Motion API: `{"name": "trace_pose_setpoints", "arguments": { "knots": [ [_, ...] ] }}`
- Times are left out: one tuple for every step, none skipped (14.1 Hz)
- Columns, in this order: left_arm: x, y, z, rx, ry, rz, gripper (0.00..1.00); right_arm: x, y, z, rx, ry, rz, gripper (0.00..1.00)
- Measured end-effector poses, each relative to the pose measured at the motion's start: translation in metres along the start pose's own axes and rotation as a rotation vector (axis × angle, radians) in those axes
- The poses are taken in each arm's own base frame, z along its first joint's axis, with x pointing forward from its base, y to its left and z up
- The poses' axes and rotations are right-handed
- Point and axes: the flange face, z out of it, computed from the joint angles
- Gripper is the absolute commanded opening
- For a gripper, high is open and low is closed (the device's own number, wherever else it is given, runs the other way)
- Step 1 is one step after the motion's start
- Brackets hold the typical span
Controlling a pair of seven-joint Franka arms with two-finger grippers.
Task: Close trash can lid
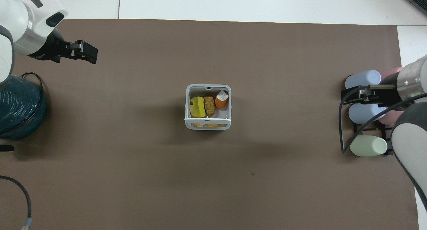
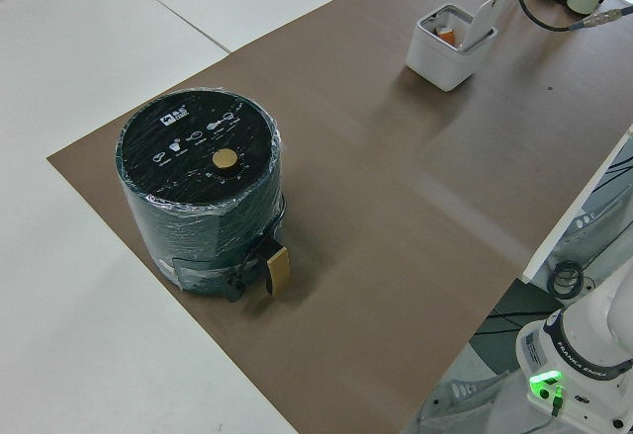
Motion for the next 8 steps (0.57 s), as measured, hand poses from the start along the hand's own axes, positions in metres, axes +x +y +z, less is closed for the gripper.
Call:
{"name": "trace_pose_setpoints", "arguments": {
  "knots": [
    [0.0000, 0.0000, 0.0000, 0.000, 0.000, 0.000, 1.00, 0.0000, 0.0000, 0.0000, 0.000, 0.000, 0.000, 1.00],
    [0.0000, -0.0002, 0.0000, 0.000, 0.000, 0.000, 1.00, 0.0000, 0.0000, 0.0000, 0.000, 0.000, 0.000, 1.00],
    [0.0000, -0.0002, -0.0001, 0.000, 0.000, 0.000, 1.00, 0.0000, 0.0000, 0.0000, 0.000, 0.000, 0.000, 1.00],
    [0.0000, -0.0001, 0.0000, 0.000, 0.000, 0.000, 1.00, 0.0000, 0.0000, 0.0000, 0.000, 0.000, 0.000, 1.00],
    [0.0000, 0.0004, 0.0000, 0.000, 0.000, 0.001, 1.00, 0.0000, 0.0000, 0.0000, 0.000, 0.000, 0.000, 1.00],
    [-0.0001, 0.0012, 0.0001, -0.001, 0.000, 0.002, 1.00, 0.0000, 0.0000, 0.0000, 0.000, 0.000, 0.000, 1.00],
    [-0.0004, 0.0028, 0.0006, -0.001, -0.002, 0.005, 1.00, 0.0000, 0.0000, 0.0000, 0.000, 0.000, 0.000, 1.00],
    [-0.0012, 0.0063, 0.0014, -0.002, -0.005, 0.011, 1.00, 0.0000, 0.0000, 0.0000, 0.000, 0.000, 0.000, 1.00]
  ]
}}
